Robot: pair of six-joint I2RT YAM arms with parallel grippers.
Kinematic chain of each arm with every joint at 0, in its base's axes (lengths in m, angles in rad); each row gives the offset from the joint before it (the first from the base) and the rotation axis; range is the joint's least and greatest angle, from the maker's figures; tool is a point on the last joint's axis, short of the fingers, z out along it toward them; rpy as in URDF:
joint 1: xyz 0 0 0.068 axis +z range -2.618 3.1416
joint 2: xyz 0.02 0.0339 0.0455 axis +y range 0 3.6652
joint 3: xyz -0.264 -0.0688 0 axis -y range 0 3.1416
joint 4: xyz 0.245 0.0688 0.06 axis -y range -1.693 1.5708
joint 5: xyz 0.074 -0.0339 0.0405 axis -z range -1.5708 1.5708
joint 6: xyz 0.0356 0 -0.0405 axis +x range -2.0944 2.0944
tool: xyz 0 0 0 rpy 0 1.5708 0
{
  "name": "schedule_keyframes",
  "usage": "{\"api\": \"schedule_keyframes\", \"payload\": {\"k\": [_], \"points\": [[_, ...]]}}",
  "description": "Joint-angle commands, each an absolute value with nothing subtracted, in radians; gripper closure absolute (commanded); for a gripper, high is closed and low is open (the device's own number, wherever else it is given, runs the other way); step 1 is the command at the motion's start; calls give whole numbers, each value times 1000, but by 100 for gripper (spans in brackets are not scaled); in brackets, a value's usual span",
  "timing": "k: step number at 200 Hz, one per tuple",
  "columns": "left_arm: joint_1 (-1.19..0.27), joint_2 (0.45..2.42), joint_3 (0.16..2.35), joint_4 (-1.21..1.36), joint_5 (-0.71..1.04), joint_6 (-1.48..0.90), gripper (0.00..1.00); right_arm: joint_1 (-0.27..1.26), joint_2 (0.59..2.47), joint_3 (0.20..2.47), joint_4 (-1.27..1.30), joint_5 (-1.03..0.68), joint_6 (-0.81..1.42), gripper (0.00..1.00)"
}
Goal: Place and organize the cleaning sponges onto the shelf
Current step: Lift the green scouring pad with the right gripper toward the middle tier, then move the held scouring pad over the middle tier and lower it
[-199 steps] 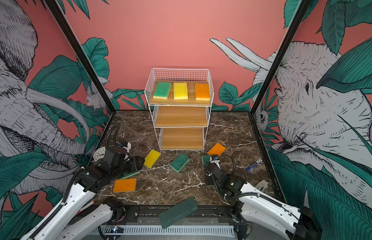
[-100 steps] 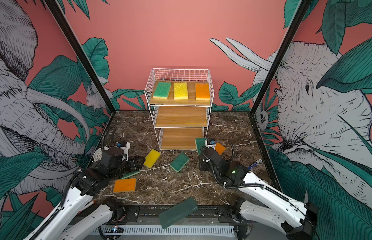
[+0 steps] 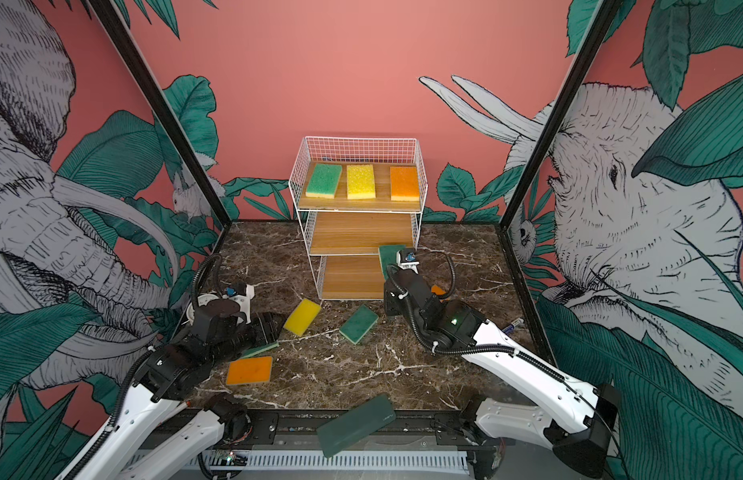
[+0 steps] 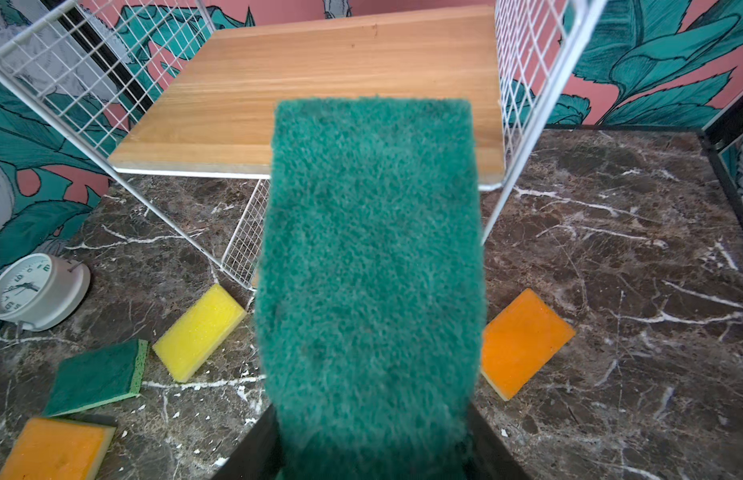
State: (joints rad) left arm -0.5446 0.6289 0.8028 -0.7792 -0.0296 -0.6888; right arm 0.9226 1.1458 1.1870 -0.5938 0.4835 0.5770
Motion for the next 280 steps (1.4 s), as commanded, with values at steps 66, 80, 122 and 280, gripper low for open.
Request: {"api": "schedule_keyframes", "payload": {"k": [66, 80, 122, 280], "points": [[-549, 633, 808, -715, -26, -646, 33, 846, 1273, 1305, -553, 521, 499, 46], [-549, 635, 809, -702, -21, -644, 33, 830, 1280, 1305, -538, 519, 497, 45], [-548, 645, 816, -689, -30, -642, 33, 798, 1323, 1341, -515, 495, 489, 45], [-549, 640, 809, -669, -44, -645, 33, 728, 1431, 1386, -499, 483, 508, 43]]}}
